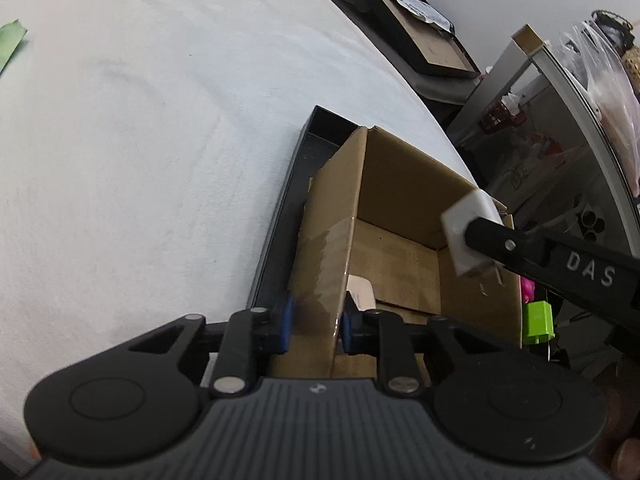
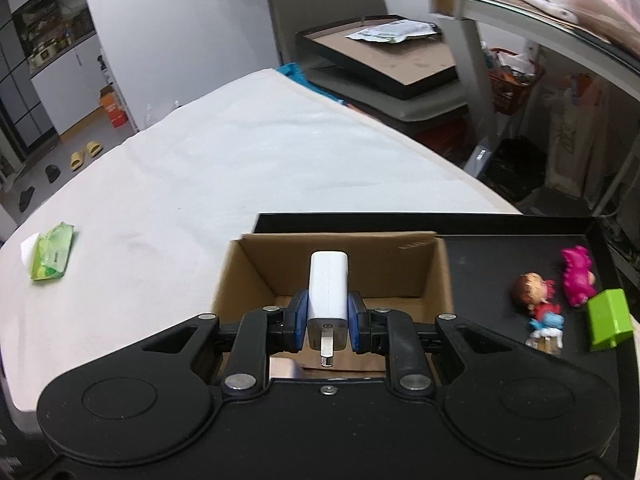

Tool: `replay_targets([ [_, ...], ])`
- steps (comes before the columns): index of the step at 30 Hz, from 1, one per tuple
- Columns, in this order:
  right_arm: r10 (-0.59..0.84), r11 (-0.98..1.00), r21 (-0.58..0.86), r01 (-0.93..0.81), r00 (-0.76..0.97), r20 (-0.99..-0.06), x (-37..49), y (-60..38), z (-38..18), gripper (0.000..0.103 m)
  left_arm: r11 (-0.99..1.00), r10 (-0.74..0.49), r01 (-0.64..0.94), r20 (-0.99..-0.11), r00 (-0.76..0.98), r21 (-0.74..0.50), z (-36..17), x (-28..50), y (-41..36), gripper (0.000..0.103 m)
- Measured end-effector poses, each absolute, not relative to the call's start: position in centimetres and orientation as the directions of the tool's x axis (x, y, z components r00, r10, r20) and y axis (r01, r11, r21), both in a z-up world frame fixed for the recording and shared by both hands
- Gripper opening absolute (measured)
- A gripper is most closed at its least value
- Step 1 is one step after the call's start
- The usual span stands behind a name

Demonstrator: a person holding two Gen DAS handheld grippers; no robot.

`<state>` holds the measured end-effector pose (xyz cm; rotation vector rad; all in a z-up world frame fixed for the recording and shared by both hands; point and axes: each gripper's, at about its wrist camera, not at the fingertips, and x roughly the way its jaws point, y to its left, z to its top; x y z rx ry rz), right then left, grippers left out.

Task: Organize rigid objects
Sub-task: 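Carry the white charger with the right tool and drop it into the box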

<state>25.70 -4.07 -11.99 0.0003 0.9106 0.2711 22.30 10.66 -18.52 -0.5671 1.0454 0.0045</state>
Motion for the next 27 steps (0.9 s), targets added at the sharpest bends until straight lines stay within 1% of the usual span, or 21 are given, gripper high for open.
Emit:
replay_targets([
  [9, 0.307, 0.93, 0.125, -0.345, 0.545, -0.78, 25.8, -0.6, -11.3, 0.022, 0.853, -0.262, -0.268, -0.811, 0.523, -0.449, -18.6, 22.0, 10.8, 0.022],
  [11, 0.306, 0.926, 0.108, -0.363, 0.548, -0.778, 25.6, -0.2, -11.0, 0.031, 0.849, -0.266, -0.269, -0.809, 0.525, -0.454, -18.6, 22.0, 10.9, 0.022],
  [12, 0.299, 0.926, 0.095, -0.366, 0.552, -0.778, 25.6, -0.1, -10.9, 0.043, 0.845, -0.27, -0.273, -0.809, 0.522, -0.459, -18.7, 22.0, 11.0, 0.022],
  [13, 0.293, 0.926, 0.081, -0.369, 0.566, -0.771, 25.5, 0.0, -10.7, 0.052, 0.841, -0.273, -0.279, -0.809, 0.52, -0.463, -18.7, 22.0, 11.2, 0.022],
  [14, 0.293, 0.926, 0.073, -0.371, 0.581, -0.759, 25.3, -0.2, -10.4, 0.054, 0.839, -0.274, -0.283, -0.81, 0.518, -0.465, -18.7, 22.0, 11.3, 0.022],
  [15, 0.29, 0.927, 0.063, -0.37, 0.597, -0.748, 25.0, -0.4, -10.0, 0.061, 0.837, -0.276, -0.282, -0.808, 0.521, -0.468, -18.7, 22.0, 11.3, 0.023],
  [16, 0.282, 0.929, 0.053, -0.367, 0.607, -0.743, 24.8, -0.6, -9.8, 0.069, 0.842, -0.27, -0.277, -0.806, 0.526, -0.463, -18.6, 21.9, 11.2, 0.022],
  [18, 0.251, 0.938, 0.022, -0.346, 0.633, -0.732, 24.7, -1.5, -9.2, 0.077, 0.847, -0.267, -0.272, -0.807, 0.527, -0.458, -18.6, 21.9, 11.0, 0.022],
  [21, 0.214, 0.949, -0.004, -0.315, 0.654, -0.726, 24.4, -3.2, -8.6, 0.08, 0.857, -0.259, -0.257, -0.805, 0.534, -0.446, -18.6, 21.8, 10.7, 0.022],
  [24, 0.185, 0.962, -0.006, -0.274, 0.666, -0.723, 24.3, -5.2, -8.2, 0.086, 0.87, -0.252, -0.244, -0.811, 0.528, -0.429, -18.4, 21.7, 10.4, 0.023],
  [27, 0.173, 0.971, 0.011, -0.238, 0.671, -0.721, 24.3, -7.2, -8.0, 0.09, 0.884, -0.229, -0.238, -0.815, 0.532, -0.403, -17.7, 21.7, 10.2, 0.023],
])
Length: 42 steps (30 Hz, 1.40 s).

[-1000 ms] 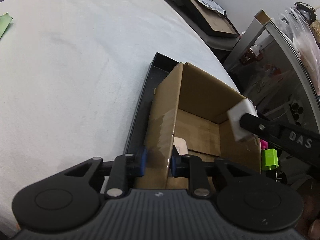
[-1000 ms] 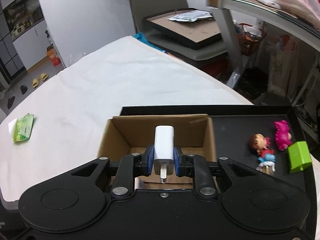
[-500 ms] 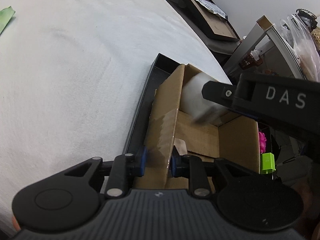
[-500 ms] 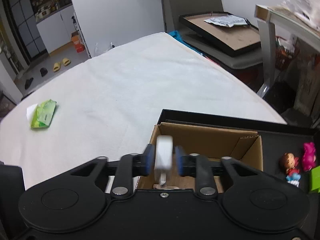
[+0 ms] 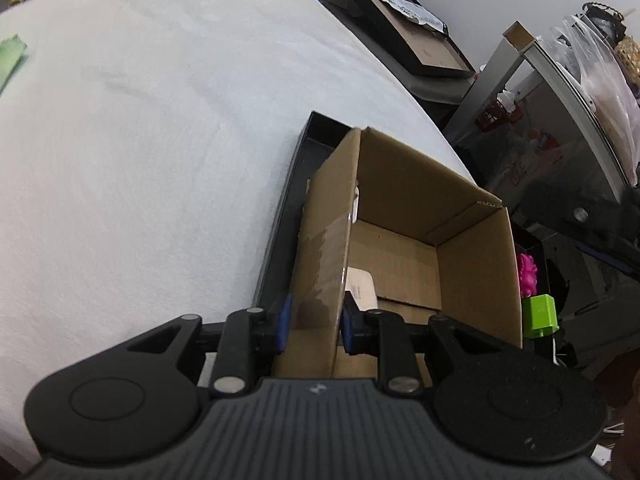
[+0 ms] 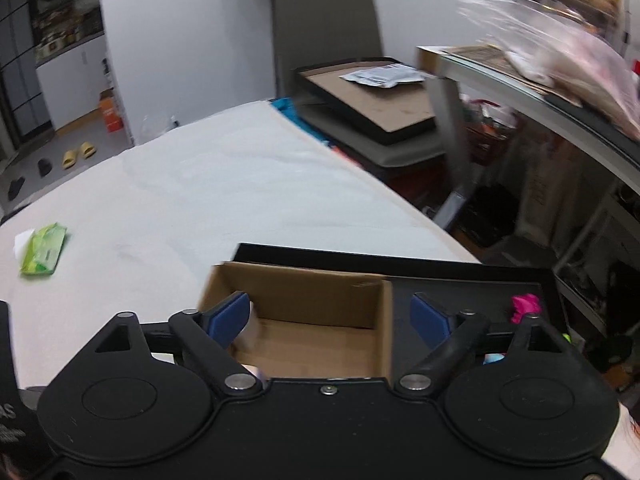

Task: Organize rigid objects
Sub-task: 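Carry the white charger with the right tool and drop it into the box, then return the right tool to the tray and grasp the lime-green hexagonal block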

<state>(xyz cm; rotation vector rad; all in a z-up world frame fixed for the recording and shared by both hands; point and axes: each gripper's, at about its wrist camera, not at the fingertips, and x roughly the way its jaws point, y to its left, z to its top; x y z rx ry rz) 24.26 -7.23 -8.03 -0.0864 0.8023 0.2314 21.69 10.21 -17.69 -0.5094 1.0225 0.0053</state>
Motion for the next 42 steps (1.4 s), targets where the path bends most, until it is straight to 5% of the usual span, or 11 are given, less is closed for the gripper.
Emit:
replay_targets([
  [7, 0.157, 0.985, 0.062, -0.16, 0.69, -0.707, 24.0, -12.0, -8.8, 0.1, 0.918, -0.16, -0.239, -0.846, 0.509, -0.317, -16.9, 21.8, 9.5, 0.03],
  [18, 0.12, 0.989, 0.143, -0.025, 0.692, -0.712, 24.3, -18.6, -12.9, 0.1, 0.949, -0.03, -0.263, -0.879, 0.476, -0.175, -14.7, 21.5, 7.2, 0.038],
  [42, 0.021, 0.989, 0.117, 0.095, 0.684, -0.73, 24.5, -23.5, -17.2, 0.099, 0.929, 0.194, -0.366, -0.909, 0.368, 0.05, -15.0, 23.5, 3.5, 0.039],
])
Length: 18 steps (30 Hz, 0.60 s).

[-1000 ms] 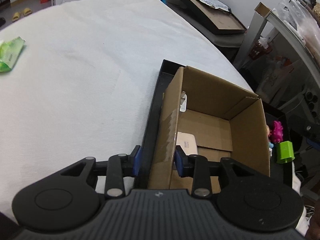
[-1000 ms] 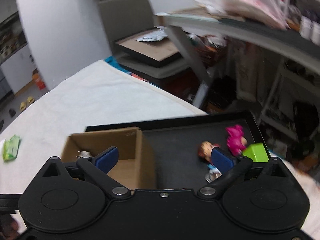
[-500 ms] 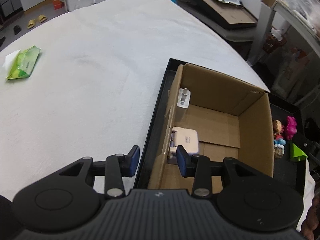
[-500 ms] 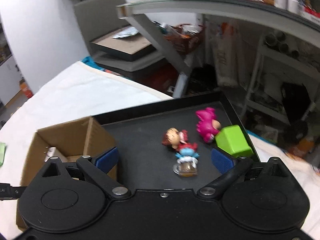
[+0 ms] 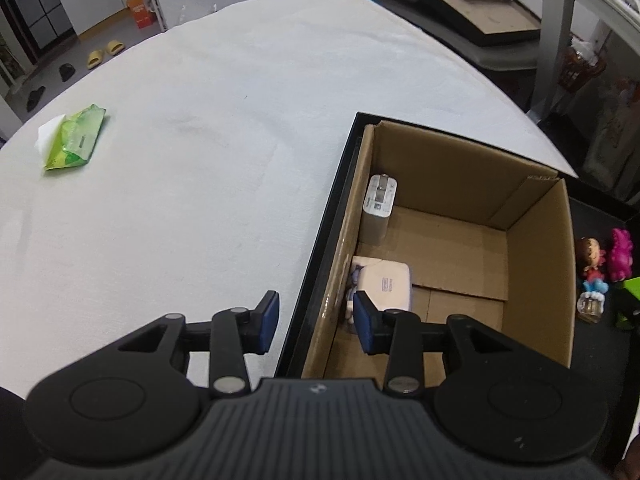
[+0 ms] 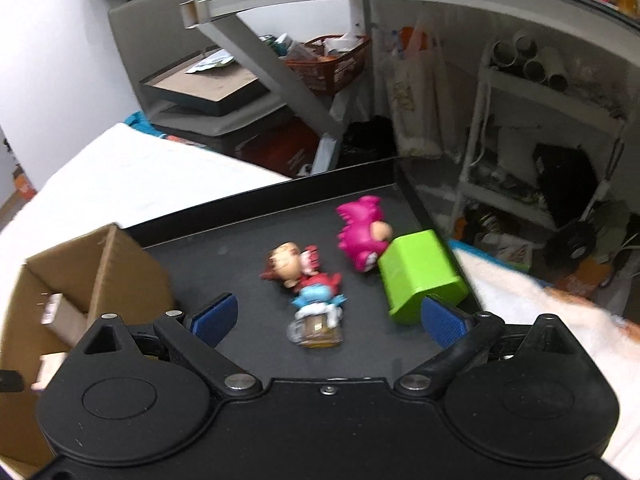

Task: Organize rigid objects
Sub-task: 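Return the right tool to the tray and grasp the lime-green hexagonal block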

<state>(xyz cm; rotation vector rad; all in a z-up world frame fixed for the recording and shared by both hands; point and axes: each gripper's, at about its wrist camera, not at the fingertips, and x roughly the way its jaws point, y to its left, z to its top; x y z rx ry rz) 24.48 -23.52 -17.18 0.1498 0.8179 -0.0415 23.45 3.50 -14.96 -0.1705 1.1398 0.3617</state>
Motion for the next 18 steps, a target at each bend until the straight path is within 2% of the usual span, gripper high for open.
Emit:
replay_targets([
  [5, -0.065, 0.991, 0.034, 0.128, 0.693, -0.718, 25.5, -24.7, -18.0, 0.093, 0.912, 0.259, -0.393, -0.906, 0.334, 0.116, -15.5, 23.7, 2.7, 0.039],
  [6, -0.078, 0.991, 0.021, 0.132, 0.697, -0.713, 25.6, -25.0, -18.2, 0.088, 0.908, 0.271, -0.4, -0.903, 0.333, 0.125, -15.4, 23.7, 2.6, 0.039],
  [7, -0.08, 0.991, 0.02, 0.134, 0.697, -0.713, 25.8, -25.3, -18.4, 0.083, 0.906, 0.28, -0.403, -0.9, 0.334, 0.132, -15.3, 23.8, 2.4, 0.039],
  [10, -0.079, 0.991, 0.021, 0.135, 0.694, -0.716, 26.4, -25.8, -19.1, 0.076, 0.9, 0.308, -0.406, -0.892, 0.332, 0.16, -15.0, 24.1, 1.8, 0.039],
  [15, -0.083, 0.989, 0.021, 0.146, 0.669, -0.738, 27.7, -26.5, -20.2, 0.072, 0.892, 0.336, -0.409, -0.888, 0.313, 0.193, -15.0, 24.7, 1.1, 0.039],
  [18, -0.067, 0.989, 0.038, 0.145, 0.653, -0.754, 28.2, -26.8, -20.9, 0.063, 0.891, 0.346, -0.405, -0.886, 0.31, 0.206, -14.8, 25.1, 0.8, 0.039],
])
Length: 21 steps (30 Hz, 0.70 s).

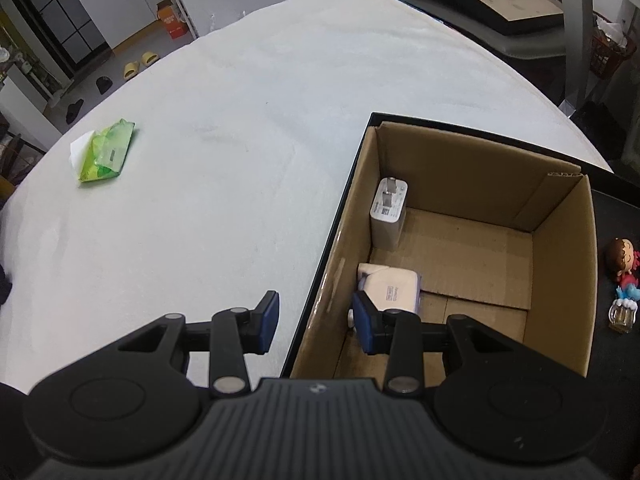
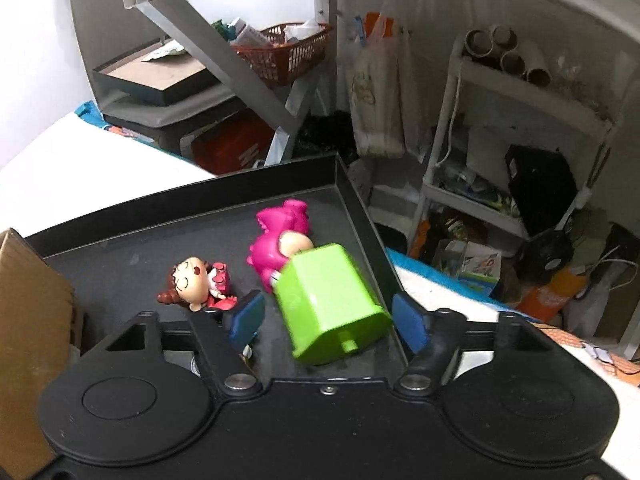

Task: Organize rigid objects
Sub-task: 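Return the right tool to the tray and grasp the lime-green hexagonal block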

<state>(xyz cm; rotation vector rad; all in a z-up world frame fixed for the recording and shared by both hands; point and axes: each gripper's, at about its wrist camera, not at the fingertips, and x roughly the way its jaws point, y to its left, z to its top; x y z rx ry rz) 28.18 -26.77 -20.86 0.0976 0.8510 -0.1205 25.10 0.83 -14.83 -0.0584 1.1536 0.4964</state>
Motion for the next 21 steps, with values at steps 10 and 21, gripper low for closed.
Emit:
replay_targets([
  [10, -0.004, 0.986, 0.109, 0.129, 0.664, -0.748, 27.6, -27.2, -20.5, 0.058, 0.901, 0.339, -0.379, -0.887, 0.313, 0.21, -14.7, 25.1, -0.1, 0.039],
  [21, 0.07, 0.981, 0.177, 0.08, 0.704, -0.706, 26.1, -27.3, -18.0, 0.058, 0.918, 0.294, -0.361, -0.89, 0.349, 0.162, -13.0, 24.4, 0.8, 0.039],
])
